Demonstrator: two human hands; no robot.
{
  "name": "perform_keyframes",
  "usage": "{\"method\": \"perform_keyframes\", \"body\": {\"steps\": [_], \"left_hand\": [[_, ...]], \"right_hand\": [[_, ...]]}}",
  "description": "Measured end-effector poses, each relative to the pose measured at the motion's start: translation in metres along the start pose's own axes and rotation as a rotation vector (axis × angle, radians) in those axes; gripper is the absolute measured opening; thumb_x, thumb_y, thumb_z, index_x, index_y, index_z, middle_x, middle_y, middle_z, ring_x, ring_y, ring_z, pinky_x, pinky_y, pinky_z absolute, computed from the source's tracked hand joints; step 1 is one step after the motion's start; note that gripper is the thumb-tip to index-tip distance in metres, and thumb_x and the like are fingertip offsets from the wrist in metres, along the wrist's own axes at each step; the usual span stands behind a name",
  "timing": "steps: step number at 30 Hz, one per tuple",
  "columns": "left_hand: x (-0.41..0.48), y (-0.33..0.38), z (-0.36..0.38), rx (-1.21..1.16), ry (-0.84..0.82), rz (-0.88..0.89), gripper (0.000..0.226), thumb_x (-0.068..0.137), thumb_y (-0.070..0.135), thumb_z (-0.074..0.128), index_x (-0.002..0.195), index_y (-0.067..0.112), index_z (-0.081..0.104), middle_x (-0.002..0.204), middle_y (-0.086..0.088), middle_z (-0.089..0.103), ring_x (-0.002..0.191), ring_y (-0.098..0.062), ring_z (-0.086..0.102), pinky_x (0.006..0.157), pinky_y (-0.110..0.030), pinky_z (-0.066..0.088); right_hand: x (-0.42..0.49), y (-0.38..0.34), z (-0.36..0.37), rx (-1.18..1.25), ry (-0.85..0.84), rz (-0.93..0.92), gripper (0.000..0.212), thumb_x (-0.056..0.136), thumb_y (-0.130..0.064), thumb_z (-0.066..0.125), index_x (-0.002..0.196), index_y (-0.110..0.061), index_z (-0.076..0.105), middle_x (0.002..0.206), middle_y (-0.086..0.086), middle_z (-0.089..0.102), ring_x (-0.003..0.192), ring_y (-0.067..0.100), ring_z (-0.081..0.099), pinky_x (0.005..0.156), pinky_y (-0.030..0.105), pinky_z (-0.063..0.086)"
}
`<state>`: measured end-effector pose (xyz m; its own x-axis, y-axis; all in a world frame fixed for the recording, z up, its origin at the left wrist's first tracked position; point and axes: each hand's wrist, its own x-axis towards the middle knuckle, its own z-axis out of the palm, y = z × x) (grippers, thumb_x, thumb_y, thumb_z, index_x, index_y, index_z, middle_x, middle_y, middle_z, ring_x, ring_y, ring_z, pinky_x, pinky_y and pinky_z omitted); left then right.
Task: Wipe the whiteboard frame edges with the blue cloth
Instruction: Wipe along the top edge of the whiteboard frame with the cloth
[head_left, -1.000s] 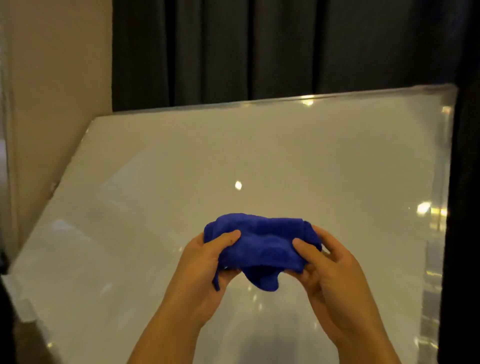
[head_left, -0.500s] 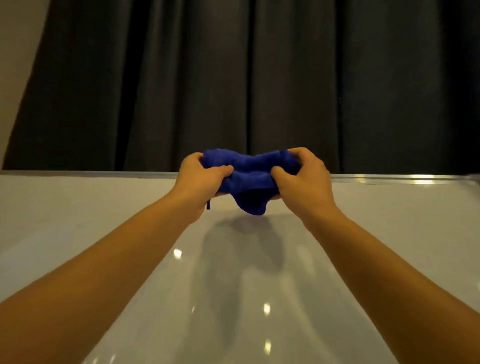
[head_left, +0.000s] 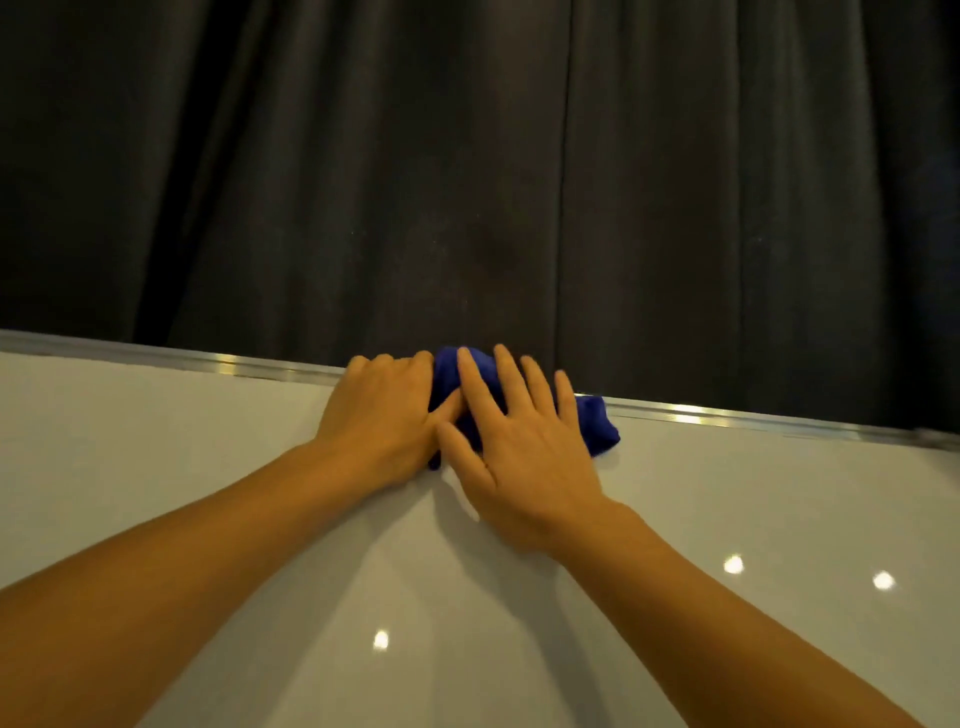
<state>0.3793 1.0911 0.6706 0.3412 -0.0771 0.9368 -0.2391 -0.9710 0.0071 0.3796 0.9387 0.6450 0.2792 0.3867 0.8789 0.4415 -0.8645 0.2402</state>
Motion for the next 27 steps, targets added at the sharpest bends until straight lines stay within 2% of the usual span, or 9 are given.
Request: {"method": "perform_keyframes", "body": {"steps": [5, 8, 10, 13, 15, 19, 21, 24, 27], "left_hand": [[-0.016, -0.022, 0.012, 0.043, 0.022, 0.067, 0.065, 0.082, 0.072, 0.024, 0.110, 0.021, 0.053, 0.107, -0.003, 0.060, 0.097, -0.022, 0.051, 0.091, -0.038, 0.041], [-0.020, -0.026, 0.017, 0.063, -0.022, 0.095, 0.070, 0.084, 0.072, 0.028, 0.126, 0.019, 0.049, 0.119, -0.006, 0.057, 0.107, -0.025, 0.050, 0.097, -0.042, 0.039], [-0.020, -0.018, 0.015, 0.066, -0.019, 0.079, 0.067, 0.085, 0.070, 0.029, 0.125, 0.019, 0.049, 0.119, -0.008, 0.056, 0.107, -0.027, 0.049, 0.099, -0.044, 0.037], [-0.019, 0.001, 0.012, 0.116, -0.011, 0.022, 0.064, 0.086, 0.068, 0.028, 0.123, 0.021, 0.049, 0.121, -0.011, 0.055, 0.110, -0.031, 0.049, 0.101, -0.048, 0.035], [-0.019, 0.009, 0.009, 0.120, 0.008, 0.005, 0.062, 0.084, 0.066, 0.026, 0.117, 0.020, 0.052, 0.116, -0.013, 0.057, 0.107, -0.032, 0.050, 0.098, -0.048, 0.036], [-0.023, 0.005, 0.008, 0.139, 0.036, 0.039, 0.060, 0.083, 0.065, 0.028, 0.113, 0.020, 0.053, 0.109, -0.011, 0.058, 0.100, -0.029, 0.050, 0.093, -0.044, 0.038], [-0.023, 0.003, 0.010, 0.126, -0.019, 0.033, 0.061, 0.087, 0.066, 0.030, 0.124, 0.021, 0.049, 0.119, -0.009, 0.057, 0.109, -0.028, 0.050, 0.099, -0.043, 0.037], [-0.022, 0.008, 0.009, 0.096, -0.060, -0.002, 0.063, 0.089, 0.066, 0.033, 0.133, 0.021, 0.043, 0.131, -0.010, 0.052, 0.121, -0.029, 0.046, 0.109, -0.047, 0.032], [-0.024, 0.012, 0.008, 0.088, -0.034, -0.017, 0.064, 0.090, 0.065, 0.032, 0.135, 0.021, 0.043, 0.135, -0.011, 0.050, 0.125, -0.032, 0.044, 0.112, -0.049, 0.028]], "right_hand": [[-0.020, 0.054, -0.002, -0.285, -0.122, -0.114, 0.072, 0.089, -0.079, 0.007, 0.150, -0.046, -0.014, 0.164, -0.009, -0.014, 0.148, 0.029, -0.021, 0.118, 0.056, -0.010], [-0.019, 0.091, -0.029, -0.456, -0.206, 0.097, 0.069, 0.087, -0.074, -0.003, 0.151, -0.047, -0.007, 0.164, -0.008, -0.016, 0.148, 0.034, -0.018, 0.116, 0.060, -0.009], [-0.012, 0.092, -0.037, -0.432, -0.213, 0.283, 0.061, 0.094, -0.066, 0.010, 0.151, -0.046, 0.004, 0.164, -0.004, -0.015, 0.148, 0.037, -0.013, 0.115, 0.061, -0.004], [0.001, 0.061, -0.031, -0.210, -0.030, 0.306, 0.051, 0.097, -0.036, 0.049, 0.147, -0.037, 0.036, 0.157, 0.010, 0.023, 0.137, 0.041, 0.024, 0.109, 0.050, 0.025], [0.003, 0.040, -0.027, -0.049, 0.104, 0.080, 0.046, 0.091, -0.016, 0.058, 0.136, -0.026, 0.056, 0.137, 0.014, 0.053, 0.121, 0.039, 0.047, 0.098, 0.045, 0.038], [0.003, 0.056, -0.040, -0.241, 0.218, -0.258, 0.040, 0.083, -0.006, 0.066, 0.118, -0.024, 0.071, 0.128, 0.013, 0.064, 0.115, 0.045, 0.054, 0.094, 0.052, 0.044], [0.009, 0.075, -0.053, -0.393, 0.105, -0.133, 0.036, 0.091, -0.017, 0.062, 0.122, -0.037, 0.067, 0.133, 0.007, 0.059, 0.117, 0.039, 0.047, 0.093, 0.047, 0.041], [0.024, 0.083, -0.063, -0.371, -0.060, 0.049, 0.030, 0.095, -0.023, 0.056, 0.119, -0.035, 0.069, 0.113, 0.006, 0.064, 0.103, 0.032, 0.053, 0.078, 0.041, 0.048], [0.048, 0.080, -0.078, -0.312, 0.023, 0.129, 0.027, 0.091, -0.015, 0.059, 0.110, -0.028, 0.073, 0.101, 0.008, 0.068, 0.089, 0.034, 0.063, 0.066, 0.038, 0.048]]}}
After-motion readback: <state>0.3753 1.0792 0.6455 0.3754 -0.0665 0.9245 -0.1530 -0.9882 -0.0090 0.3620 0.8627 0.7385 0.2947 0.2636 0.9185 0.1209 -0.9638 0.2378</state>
